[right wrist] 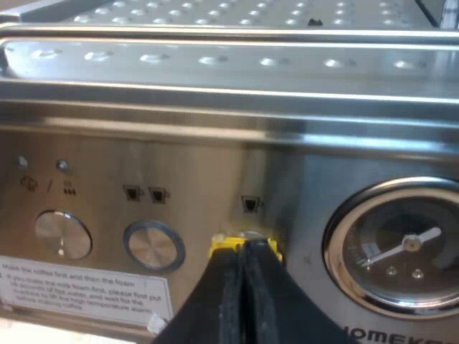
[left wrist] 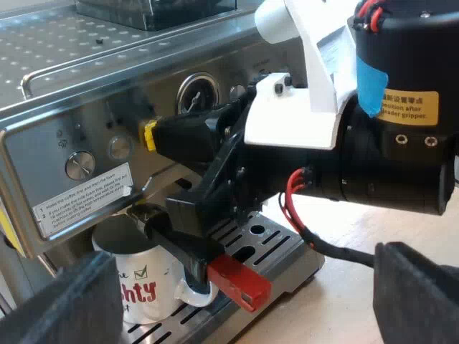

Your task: Place mug into machine

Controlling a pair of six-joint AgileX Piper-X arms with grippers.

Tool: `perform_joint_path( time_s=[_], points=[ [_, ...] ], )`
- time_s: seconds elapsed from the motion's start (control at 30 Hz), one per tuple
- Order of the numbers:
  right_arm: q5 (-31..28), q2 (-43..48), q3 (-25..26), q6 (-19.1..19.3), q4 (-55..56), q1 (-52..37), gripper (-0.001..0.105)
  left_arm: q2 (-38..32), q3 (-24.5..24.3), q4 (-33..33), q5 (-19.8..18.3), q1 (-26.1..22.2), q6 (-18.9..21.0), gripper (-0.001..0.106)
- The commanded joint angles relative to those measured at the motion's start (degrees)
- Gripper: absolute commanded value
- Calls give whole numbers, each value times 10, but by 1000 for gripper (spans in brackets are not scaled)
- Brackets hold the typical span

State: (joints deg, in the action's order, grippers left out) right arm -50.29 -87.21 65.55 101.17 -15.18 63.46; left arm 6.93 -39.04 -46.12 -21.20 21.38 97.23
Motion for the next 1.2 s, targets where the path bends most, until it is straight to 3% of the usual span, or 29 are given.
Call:
perform_joint_path(
  time_s=[0.03, 0.13, 0.23, 0.3, 0.33, 0.43, 0.53, 0.7, 0.83, 0.93, 1.03, 1.2],
  points=[
    [-5, 13, 6, 7, 43, -9, 0, -1, -1, 6, 0, 0, 3, 73],
    [-1, 44, 6, -7, 112, 19, 0, -1, -1, 9, 0, 0, 3, 73],
    [26, 81, 6, -51, 182, 53, 6, -1, -1, 11, 0, 0, 3, 73],
    [43, 105, 6, -86, 236, 72, 24, -1, -1, 11, 2, 0, 3, 73],
    [43, 105, 6, -90, 236, 72, 26, -1, -1, 11, 3, 0, 3, 73],
    [47, 148, 6, -113, 307, 96, 71, -1, -1, 12, 39, 0, 3, 73],
    [78, 177, 6, -113, 357, 98, 86, -1, -1, 25, 49, 0, 3, 73],
    [82, 200, 6, -110, 388, 88, 86, 7, -1, 61, 50, 0, 12, 73],
    [175, 241, 6, -109, 440, -14, 86, 56, -3, 83, 77, -1, 84, 73],
    [190, 255, 6, -101, 457, -66, 86, 86, -10, 94, 86, -1, 84, 73],
    [219, 279, 6, -78, 487, -152, 86, 129, -37, 103, 127, -1, 82, 73],
    [294, 317, 6, -68, 520, -278, 86, 178, -77, 105, 135, -13, 82, 73]
  ],
)
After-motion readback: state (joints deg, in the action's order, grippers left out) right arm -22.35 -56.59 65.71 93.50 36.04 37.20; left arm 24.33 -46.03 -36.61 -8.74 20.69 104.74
